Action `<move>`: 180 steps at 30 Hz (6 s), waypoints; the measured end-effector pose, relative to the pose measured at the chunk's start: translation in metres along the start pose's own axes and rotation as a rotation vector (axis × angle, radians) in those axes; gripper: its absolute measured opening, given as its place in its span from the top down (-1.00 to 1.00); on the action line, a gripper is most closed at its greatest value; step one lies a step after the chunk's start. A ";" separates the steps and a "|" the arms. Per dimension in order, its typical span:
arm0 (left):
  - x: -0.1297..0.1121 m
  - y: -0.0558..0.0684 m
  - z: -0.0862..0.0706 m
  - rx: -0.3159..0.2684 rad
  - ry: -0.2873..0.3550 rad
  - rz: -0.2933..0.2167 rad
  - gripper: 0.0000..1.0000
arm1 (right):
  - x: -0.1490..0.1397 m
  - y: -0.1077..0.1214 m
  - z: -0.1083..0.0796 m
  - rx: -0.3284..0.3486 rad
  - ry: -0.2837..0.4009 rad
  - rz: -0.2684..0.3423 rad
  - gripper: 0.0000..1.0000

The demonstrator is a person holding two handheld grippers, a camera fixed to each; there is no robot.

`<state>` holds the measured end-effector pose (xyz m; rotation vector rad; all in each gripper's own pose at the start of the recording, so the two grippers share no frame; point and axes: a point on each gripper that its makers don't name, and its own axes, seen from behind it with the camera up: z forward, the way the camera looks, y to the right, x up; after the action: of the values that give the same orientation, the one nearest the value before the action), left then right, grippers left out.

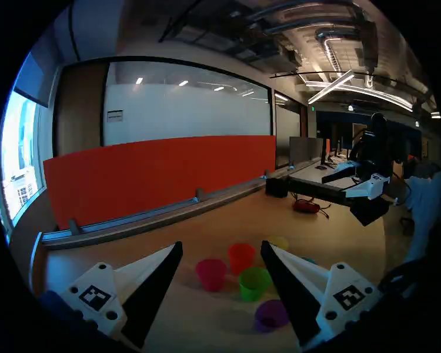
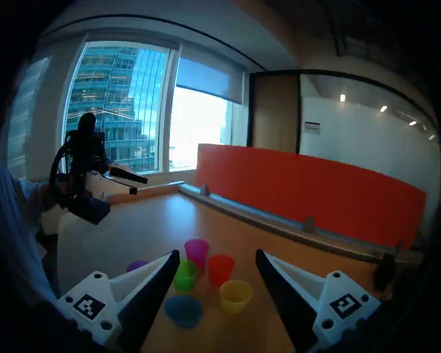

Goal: Pour water

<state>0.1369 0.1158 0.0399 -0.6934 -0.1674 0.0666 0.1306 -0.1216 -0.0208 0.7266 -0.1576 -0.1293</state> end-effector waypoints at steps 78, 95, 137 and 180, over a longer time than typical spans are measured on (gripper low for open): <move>-0.112 0.042 0.076 -0.176 -0.250 0.050 -0.98 | -0.193 -0.061 0.072 0.243 -0.335 -0.031 -1.00; -0.116 0.041 0.077 -0.178 -0.260 0.051 -0.99 | -0.200 -0.063 0.087 0.244 -0.343 -0.056 -0.85; -0.158 0.073 0.101 -0.217 -0.408 0.080 -0.99 | -0.072 -0.004 0.035 0.057 -0.057 -0.045 -0.82; -0.181 0.079 0.149 -0.172 -0.422 0.019 -0.77 | -0.031 0.015 0.016 -0.006 0.034 -0.050 -0.82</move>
<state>-0.0674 0.2491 0.0783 -0.8469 -0.5762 0.2187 0.0984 -0.1154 -0.0020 0.7266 -0.1072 -0.1649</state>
